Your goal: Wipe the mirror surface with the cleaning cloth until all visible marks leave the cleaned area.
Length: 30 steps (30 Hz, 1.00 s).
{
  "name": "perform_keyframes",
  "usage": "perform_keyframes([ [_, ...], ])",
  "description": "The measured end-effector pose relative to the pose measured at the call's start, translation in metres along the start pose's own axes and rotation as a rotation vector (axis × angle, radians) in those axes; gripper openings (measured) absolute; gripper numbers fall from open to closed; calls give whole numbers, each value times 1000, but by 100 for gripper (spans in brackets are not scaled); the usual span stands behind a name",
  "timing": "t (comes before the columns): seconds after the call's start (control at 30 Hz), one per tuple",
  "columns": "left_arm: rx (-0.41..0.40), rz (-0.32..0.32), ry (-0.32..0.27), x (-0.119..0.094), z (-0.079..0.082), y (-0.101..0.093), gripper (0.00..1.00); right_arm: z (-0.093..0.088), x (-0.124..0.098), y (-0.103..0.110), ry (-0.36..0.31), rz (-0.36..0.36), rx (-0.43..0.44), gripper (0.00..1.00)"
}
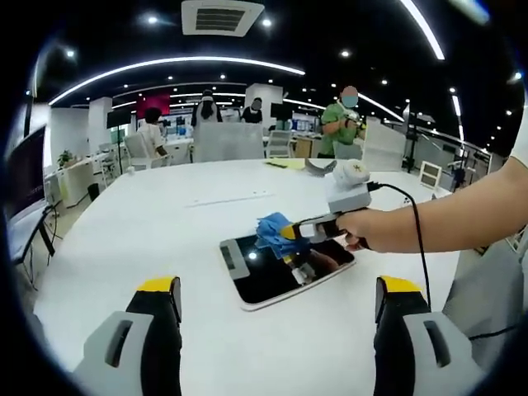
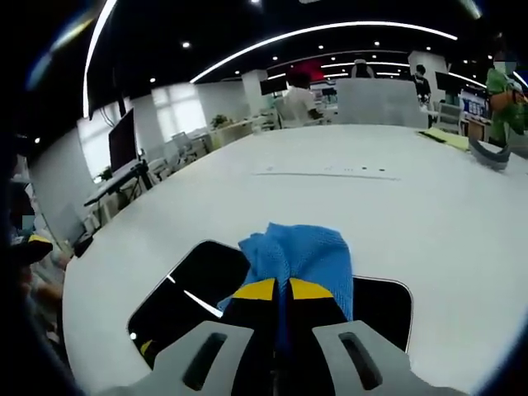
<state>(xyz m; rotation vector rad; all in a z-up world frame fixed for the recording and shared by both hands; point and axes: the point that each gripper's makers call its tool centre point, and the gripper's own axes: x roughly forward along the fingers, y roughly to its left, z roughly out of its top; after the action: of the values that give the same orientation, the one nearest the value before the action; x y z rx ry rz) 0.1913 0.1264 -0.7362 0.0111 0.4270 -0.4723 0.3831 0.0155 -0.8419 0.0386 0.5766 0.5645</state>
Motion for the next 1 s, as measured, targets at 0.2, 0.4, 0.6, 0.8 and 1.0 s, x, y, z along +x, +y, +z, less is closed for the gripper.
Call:
perform_keyframes([
  [0.2,-5,-6,0,2,0,-2,99,-1,1,-1,0,-5,0,0],
  [0.4,-3,-9,2,3,0,-3,99,0,3,-3,-1,-6,0,0],
  [0.6,-2,-11,0,3,1,-4,99,-1,2,-3,-1,-3,0,0],
  [0.8,-3,-8,4,3,-1,-2,99,-1,-5,-7,-6,-10,7,0],
  [1.0,-3,-13,6,4,-1,-4,99,-1,-12,-10,-9,-20,15,0],
])
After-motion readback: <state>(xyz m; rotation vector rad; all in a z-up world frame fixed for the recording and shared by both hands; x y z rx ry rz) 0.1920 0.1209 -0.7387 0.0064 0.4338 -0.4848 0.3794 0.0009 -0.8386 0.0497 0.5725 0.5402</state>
